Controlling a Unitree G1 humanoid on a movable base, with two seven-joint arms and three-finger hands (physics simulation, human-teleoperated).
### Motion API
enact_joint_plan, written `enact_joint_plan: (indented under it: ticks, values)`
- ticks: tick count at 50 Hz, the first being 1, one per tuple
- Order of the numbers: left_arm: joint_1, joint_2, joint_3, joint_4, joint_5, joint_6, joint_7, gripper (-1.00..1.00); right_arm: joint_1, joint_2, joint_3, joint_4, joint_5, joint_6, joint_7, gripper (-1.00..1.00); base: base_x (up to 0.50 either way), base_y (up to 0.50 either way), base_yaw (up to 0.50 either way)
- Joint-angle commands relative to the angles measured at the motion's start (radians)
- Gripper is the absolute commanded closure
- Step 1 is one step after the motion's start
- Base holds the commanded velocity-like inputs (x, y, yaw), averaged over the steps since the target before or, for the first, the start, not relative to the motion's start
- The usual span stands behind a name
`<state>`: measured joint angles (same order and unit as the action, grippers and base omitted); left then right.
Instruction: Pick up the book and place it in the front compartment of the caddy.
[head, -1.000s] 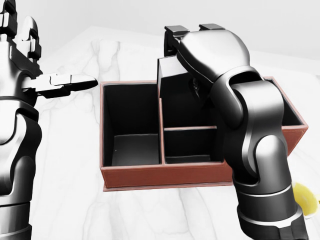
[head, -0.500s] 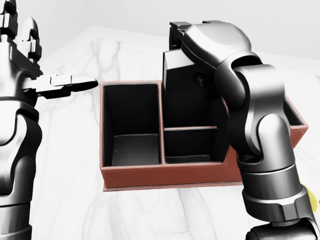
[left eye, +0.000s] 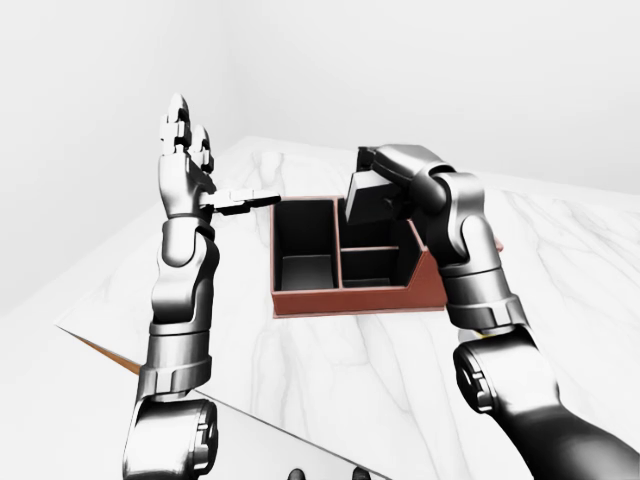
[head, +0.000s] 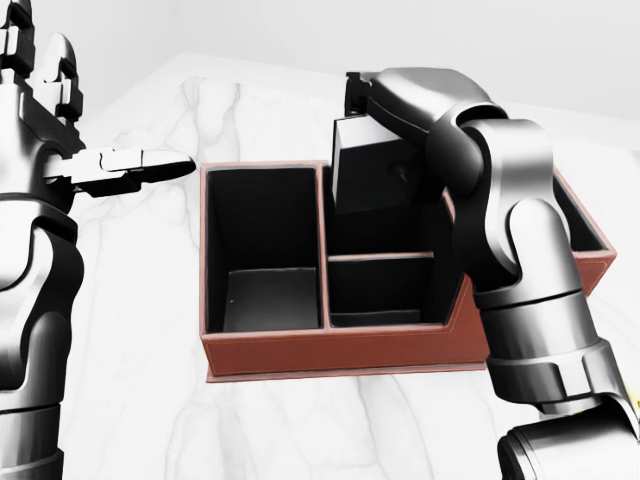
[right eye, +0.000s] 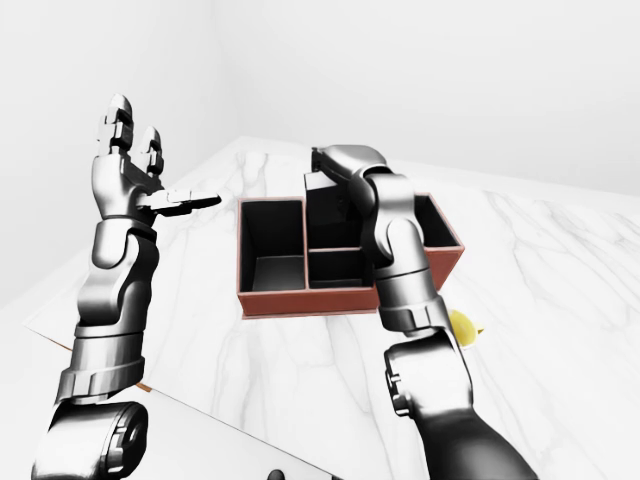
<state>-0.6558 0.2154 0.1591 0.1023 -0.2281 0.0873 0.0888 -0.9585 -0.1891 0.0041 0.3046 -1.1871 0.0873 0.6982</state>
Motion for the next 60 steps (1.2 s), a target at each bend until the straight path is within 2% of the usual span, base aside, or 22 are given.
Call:
enact_joint_plan:
  ticks: [1,41,51,60]
  values:
    - [0.002,0.000,-0.001,0.000,0.000,0.000,0.000,-1.00,-0.054,-0.014,-0.005,0.160,0.052,0.000,-0.037,1.00,0.00,0.00,0.00]
    - [0.003,-0.002,-0.001,0.015,0.001,0.000,-0.005,-1.00,-0.132,-0.019,0.015,0.360,0.115,0.000,-0.160,1.00,0.00,0.00,0.00]
    - [0.003,-0.001,0.000,0.008,-0.003,0.000,-0.004,-1.00,-0.184,-0.028,0.012,0.534,0.147,0.000,-0.262,1.00,0.00,0.00,0.00]
    - [0.001,-0.001,0.000,0.015,-0.003,0.000,-0.005,-1.00,-0.200,-0.039,0.017,0.590,0.160,0.000,-0.293,1.00,0.00,0.00,0.00]
